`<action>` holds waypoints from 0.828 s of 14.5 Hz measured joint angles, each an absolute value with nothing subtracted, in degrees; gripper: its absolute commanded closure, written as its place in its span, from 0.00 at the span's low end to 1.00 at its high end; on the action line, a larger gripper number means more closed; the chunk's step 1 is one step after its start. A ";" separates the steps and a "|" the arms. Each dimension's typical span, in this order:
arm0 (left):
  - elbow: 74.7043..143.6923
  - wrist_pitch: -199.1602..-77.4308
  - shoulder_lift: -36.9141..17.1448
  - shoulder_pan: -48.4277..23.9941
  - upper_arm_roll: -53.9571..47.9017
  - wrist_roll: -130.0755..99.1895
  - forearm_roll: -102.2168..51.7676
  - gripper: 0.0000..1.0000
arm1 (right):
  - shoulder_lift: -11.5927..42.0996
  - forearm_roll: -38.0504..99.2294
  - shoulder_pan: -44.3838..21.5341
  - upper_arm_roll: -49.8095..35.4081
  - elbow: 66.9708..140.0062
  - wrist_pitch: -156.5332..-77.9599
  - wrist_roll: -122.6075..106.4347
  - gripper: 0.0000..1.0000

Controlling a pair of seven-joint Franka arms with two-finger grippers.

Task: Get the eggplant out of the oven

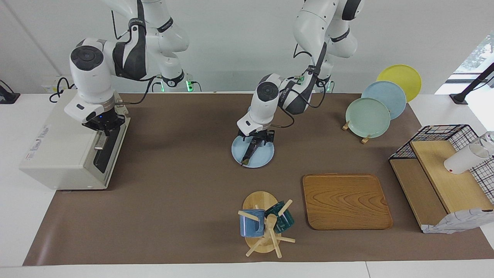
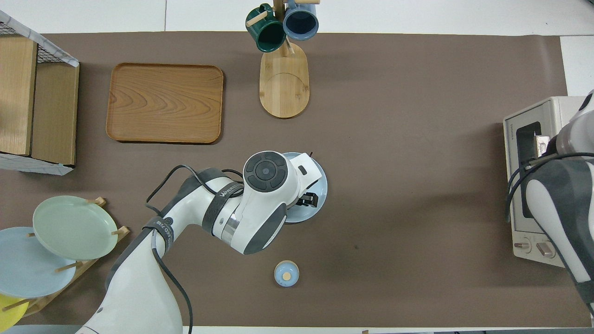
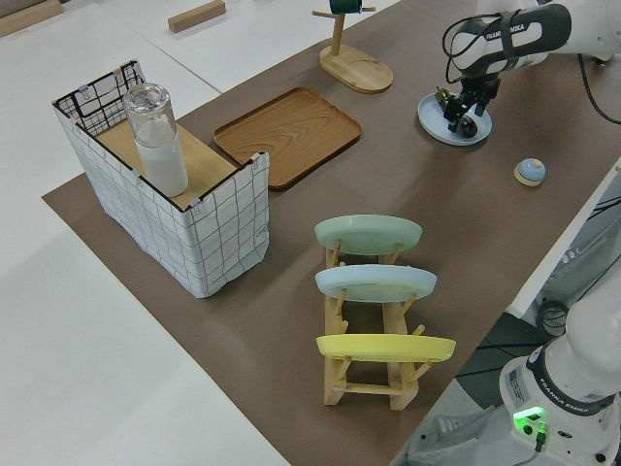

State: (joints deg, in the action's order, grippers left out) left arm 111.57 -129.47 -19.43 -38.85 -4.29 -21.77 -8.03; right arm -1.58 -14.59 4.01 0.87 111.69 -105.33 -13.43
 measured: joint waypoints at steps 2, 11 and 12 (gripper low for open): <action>111.65 -129.70 -19.45 -38.85 -4.28 -21.77 -8.03 0.49 | -1.20 -10.58 4.01 0.85 104.31 -98.96 -13.44 0.95; 108.50 -126.10 -18.22 -37.55 -3.05 -21.77 -8.03 1.00 | 1.70 -4.62 1.62 0.39 90.63 -85.28 -13.00 0.00; 106.80 -123.78 -17.52 -36.28 -2.89 -21.77 -8.03 1.00 | 1.85 -4.62 1.00 0.35 90.62 -85.06 -12.23 0.00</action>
